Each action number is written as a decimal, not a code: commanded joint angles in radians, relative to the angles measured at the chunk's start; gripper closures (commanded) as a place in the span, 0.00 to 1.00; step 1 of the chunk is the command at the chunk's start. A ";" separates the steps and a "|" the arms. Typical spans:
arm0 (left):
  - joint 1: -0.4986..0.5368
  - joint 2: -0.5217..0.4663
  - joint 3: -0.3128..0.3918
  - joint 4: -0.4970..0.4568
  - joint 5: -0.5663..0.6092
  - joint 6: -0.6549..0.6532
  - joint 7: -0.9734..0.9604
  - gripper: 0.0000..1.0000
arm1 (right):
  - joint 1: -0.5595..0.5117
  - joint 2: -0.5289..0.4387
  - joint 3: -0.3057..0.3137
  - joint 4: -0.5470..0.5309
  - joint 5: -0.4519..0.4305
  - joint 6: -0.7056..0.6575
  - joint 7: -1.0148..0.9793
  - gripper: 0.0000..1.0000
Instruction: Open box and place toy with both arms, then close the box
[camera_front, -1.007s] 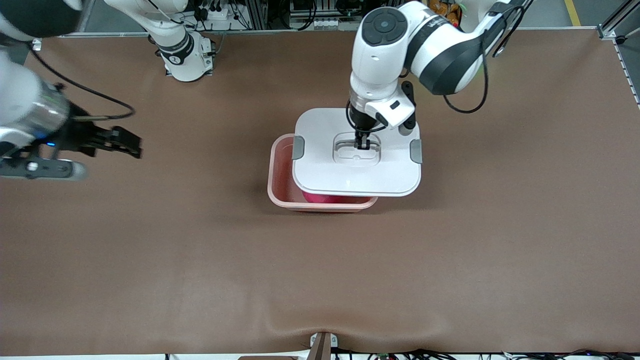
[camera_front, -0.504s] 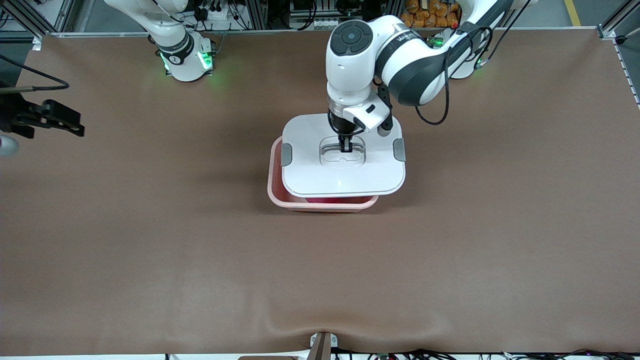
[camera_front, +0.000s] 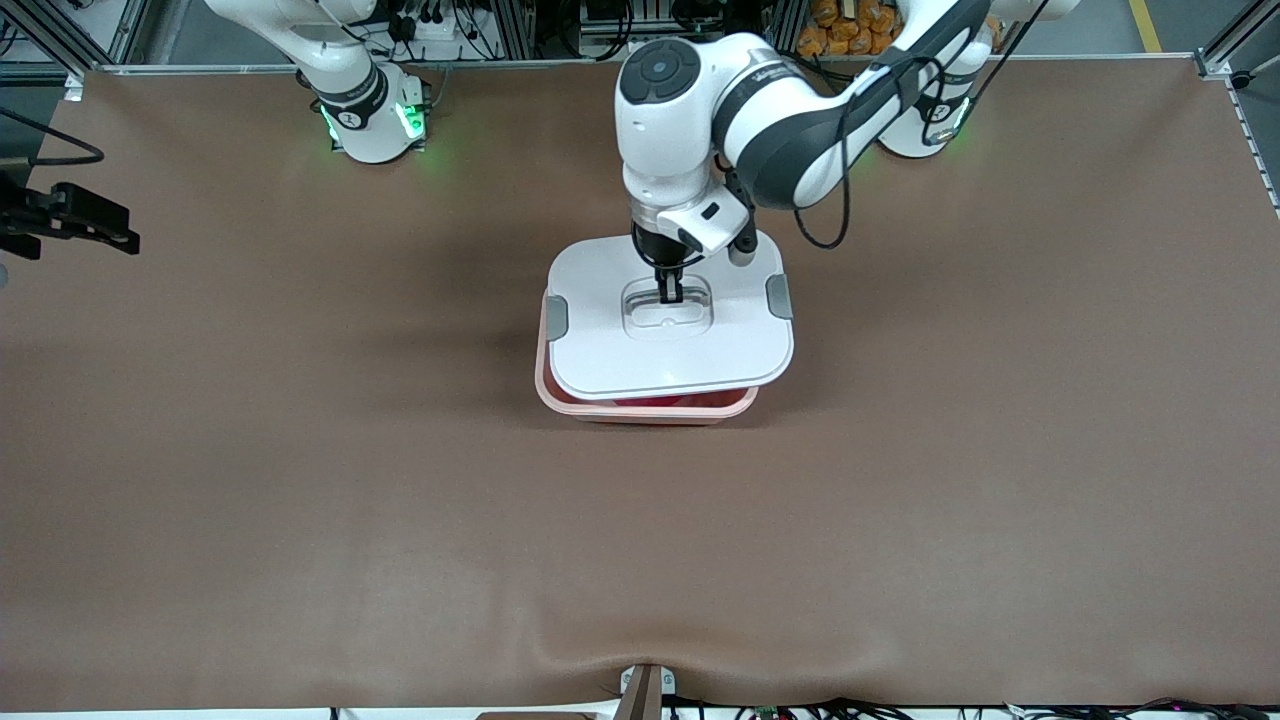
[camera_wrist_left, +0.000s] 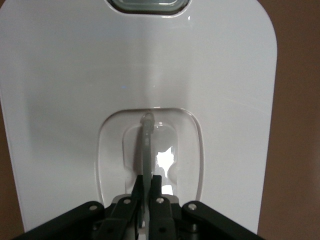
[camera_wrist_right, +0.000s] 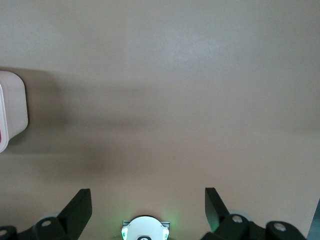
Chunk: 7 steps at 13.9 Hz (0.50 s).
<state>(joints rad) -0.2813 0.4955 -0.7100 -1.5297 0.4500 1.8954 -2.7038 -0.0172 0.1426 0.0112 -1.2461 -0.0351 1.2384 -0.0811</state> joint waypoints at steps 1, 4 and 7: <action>-0.079 0.037 0.061 0.062 0.027 -0.018 -0.021 1.00 | 0.032 -0.144 -0.054 -0.214 0.024 0.099 -0.017 0.00; -0.095 0.051 0.072 0.069 0.027 -0.010 -0.024 1.00 | 0.034 -0.172 -0.062 -0.253 0.024 0.115 -0.037 0.00; -0.102 0.061 0.076 0.069 0.027 0.013 -0.025 1.00 | 0.039 -0.205 -0.082 -0.298 0.024 0.154 -0.054 0.00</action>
<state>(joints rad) -0.3622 0.5391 -0.6449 -1.4924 0.4508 1.9023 -2.7045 0.0040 -0.0019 -0.0448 -1.4701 -0.0315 1.3487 -0.1155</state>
